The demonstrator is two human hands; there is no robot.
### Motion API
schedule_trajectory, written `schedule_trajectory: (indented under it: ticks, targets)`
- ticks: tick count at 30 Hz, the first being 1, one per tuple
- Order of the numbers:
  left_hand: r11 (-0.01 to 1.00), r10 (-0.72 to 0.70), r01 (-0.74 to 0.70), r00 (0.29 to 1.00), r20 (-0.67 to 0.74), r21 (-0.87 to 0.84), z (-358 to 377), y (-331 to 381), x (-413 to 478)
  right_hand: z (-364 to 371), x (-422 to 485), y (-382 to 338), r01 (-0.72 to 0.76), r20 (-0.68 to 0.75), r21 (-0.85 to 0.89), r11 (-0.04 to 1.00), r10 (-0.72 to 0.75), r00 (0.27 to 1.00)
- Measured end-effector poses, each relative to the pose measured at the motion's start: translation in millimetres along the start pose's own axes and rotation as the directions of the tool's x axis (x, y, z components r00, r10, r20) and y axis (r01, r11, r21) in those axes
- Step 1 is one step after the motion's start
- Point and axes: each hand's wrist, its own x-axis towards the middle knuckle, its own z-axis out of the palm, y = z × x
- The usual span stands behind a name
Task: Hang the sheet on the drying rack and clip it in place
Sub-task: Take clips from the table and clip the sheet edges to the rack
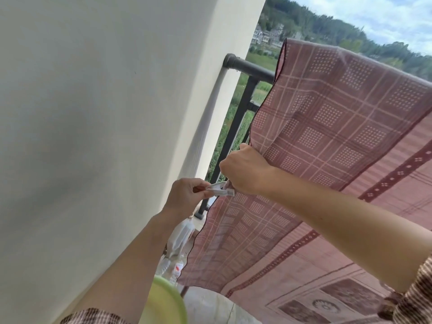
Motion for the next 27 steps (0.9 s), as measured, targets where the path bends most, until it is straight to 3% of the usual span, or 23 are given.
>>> schedule_trajectory:
  ticks: [7,13,15,18,20,21,23,25,27]
  targets:
    - [0.989,0.066,-0.083,0.989,0.136,0.125,-17,16,12,4,-6,-3,0.01,-0.054,-0.05,0.999,-0.013,0.998]
    - [0.991,-0.021,0.005,0.993,0.115,0.135,-8,18,14,14,-15,-4,0.042,-0.123,0.014,0.999,-0.04,0.992]
    - [0.99,-0.027,0.021,0.999,0.035,0.141,-1,15,5,25,-22,-8,0.126,-0.235,0.052,0.991,-0.11,0.966]
    - [0.97,0.099,-0.028,0.952,-0.288,0.241,20,18,-23,55,-43,-12,0.241,-0.413,0.144,0.96,-0.163,0.896]
    - [0.963,0.191,-0.08,0.875,-0.444,0.257,41,23,-47,76,-70,-18,0.215,-0.476,0.278,0.936,-0.06,0.877]
    - [0.959,0.224,-0.113,0.863,-0.454,0.259,54,25,-57,87,-86,-20,0.195,-0.499,0.368,0.909,0.016,0.866]
    - [0.932,0.292,-0.185,0.893,-0.343,0.31,83,32,-70,110,-123,-17,0.137,-0.492,0.528,0.838,0.17,0.854]
    - [0.88,0.368,-0.294,0.919,-0.144,0.372,125,45,-74,134,-166,1,0.006,-0.402,0.632,0.775,0.321,0.857]
    - [0.831,0.43,-0.414,0.902,0.043,0.371,169,66,-79,155,-217,19,-0.146,-0.296,0.694,0.705,0.463,0.835]
